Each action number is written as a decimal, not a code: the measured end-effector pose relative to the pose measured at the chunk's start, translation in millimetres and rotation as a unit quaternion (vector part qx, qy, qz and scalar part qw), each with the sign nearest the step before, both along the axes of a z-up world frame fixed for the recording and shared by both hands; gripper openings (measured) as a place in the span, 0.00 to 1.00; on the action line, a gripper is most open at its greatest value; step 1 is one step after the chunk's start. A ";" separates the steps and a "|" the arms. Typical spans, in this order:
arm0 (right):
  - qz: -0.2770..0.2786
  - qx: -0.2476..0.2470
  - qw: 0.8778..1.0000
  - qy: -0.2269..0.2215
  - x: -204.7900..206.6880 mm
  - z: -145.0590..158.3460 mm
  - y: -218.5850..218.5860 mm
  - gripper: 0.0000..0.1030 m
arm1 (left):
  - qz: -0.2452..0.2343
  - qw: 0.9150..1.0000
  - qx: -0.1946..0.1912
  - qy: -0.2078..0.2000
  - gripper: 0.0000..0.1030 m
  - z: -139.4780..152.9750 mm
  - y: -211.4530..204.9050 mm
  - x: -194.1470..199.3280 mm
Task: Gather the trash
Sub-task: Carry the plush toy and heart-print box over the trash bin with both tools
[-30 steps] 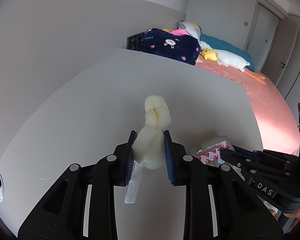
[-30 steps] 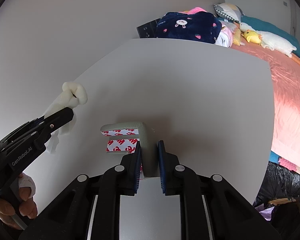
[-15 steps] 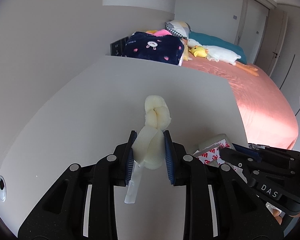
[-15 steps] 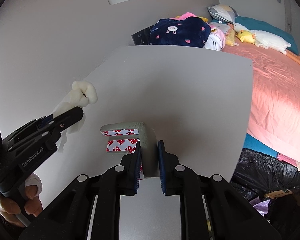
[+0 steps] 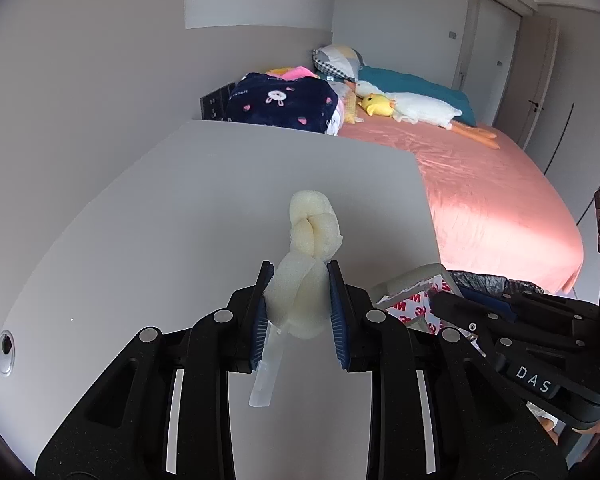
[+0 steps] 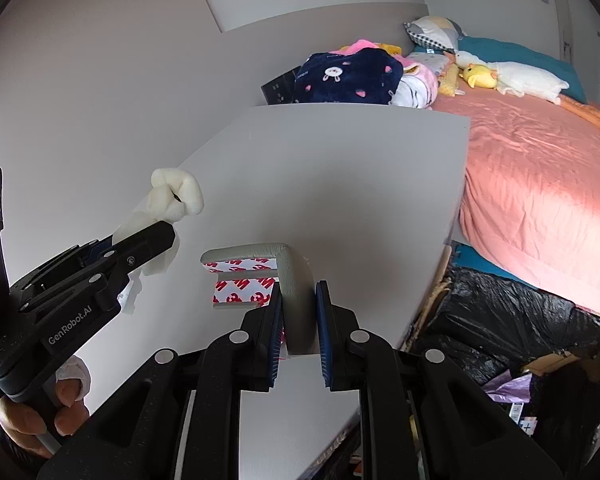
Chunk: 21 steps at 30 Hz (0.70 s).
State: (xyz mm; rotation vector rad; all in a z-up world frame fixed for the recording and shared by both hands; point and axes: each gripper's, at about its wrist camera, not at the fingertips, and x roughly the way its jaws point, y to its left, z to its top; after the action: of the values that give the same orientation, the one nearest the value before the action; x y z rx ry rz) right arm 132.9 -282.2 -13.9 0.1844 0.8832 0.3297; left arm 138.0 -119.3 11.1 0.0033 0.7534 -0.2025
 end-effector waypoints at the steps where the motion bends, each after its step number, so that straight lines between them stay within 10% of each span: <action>1: -0.001 0.000 1.000 -0.001 -2.7 0.8 -2.0 0.17 | -0.002 1.000 -0.001 0.000 0.26 0.6 -2.4 -3.7; 21: -0.053 -0.008 0.999 -0.011 -72.0 9.2 -69.5 0.17 | -0.063 0.998 -0.007 0.003 0.26 -0.1 -70.4 -61.2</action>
State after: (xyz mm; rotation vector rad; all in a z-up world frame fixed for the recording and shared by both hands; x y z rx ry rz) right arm 60.9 -351.7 -4.8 0.2123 0.8498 0.2260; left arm 76.8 -189.7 11.0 0.0366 0.7574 -0.3278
